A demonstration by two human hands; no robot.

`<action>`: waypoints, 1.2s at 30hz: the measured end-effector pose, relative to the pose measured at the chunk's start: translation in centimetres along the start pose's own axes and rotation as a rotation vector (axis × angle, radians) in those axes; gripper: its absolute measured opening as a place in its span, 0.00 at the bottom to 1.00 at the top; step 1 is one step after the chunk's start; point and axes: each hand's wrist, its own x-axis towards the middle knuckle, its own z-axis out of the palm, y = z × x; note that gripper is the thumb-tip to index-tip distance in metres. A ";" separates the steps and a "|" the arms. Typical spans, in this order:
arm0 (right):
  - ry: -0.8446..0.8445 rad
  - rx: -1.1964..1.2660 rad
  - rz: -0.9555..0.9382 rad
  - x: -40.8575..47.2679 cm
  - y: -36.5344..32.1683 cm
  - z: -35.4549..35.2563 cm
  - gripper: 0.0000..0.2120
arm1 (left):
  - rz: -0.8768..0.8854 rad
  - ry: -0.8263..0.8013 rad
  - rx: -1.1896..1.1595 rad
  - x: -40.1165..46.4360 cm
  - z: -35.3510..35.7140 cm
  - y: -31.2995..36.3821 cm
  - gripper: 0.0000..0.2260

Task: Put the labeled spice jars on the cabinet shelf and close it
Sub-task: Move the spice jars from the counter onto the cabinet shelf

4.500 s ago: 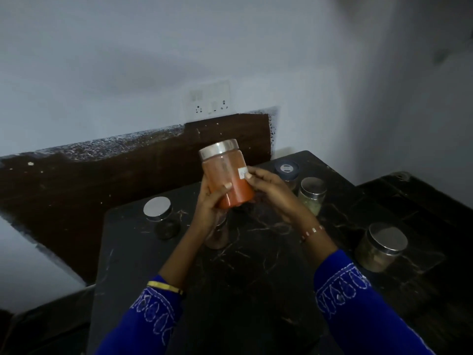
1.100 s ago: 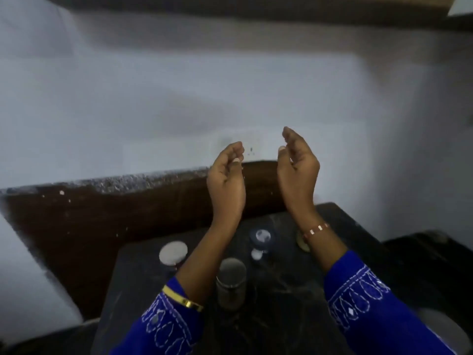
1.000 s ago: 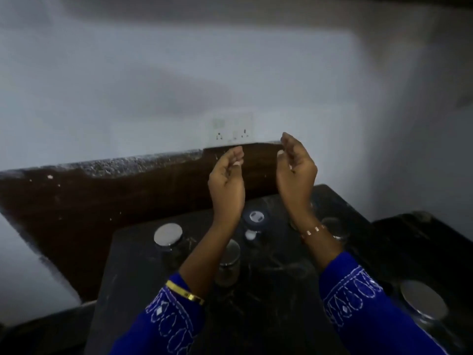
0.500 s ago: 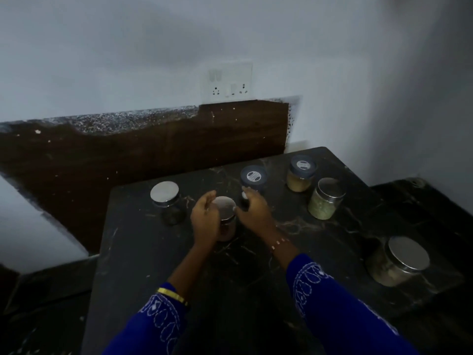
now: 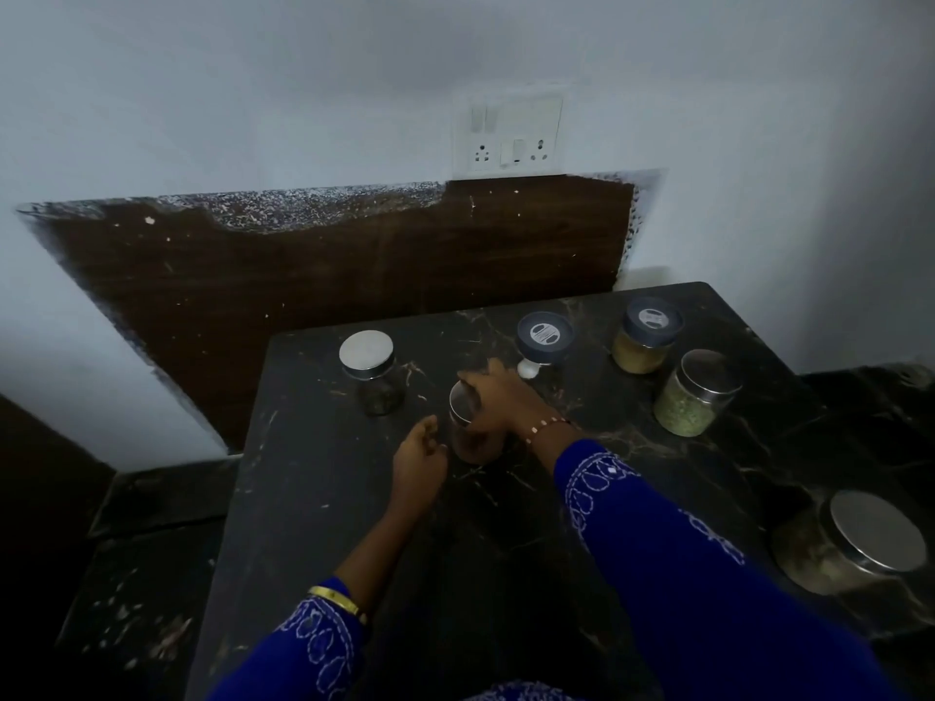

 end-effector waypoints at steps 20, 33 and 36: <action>0.249 0.742 0.493 -6.3 0.3 -4.3 0.39 | 0.537 0.026 0.288 -1.2 1.1 4.3 0.36; 0.181 1.197 0.077 -9.8 2.3 -4.9 0.19 | 0.111 -0.257 -0.487 -1.1 0.9 7.3 0.19; 0.239 1.244 0.052 -10.0 2.1 -5.5 0.22 | 0.178 -0.279 -0.456 -0.9 0.8 8.8 0.21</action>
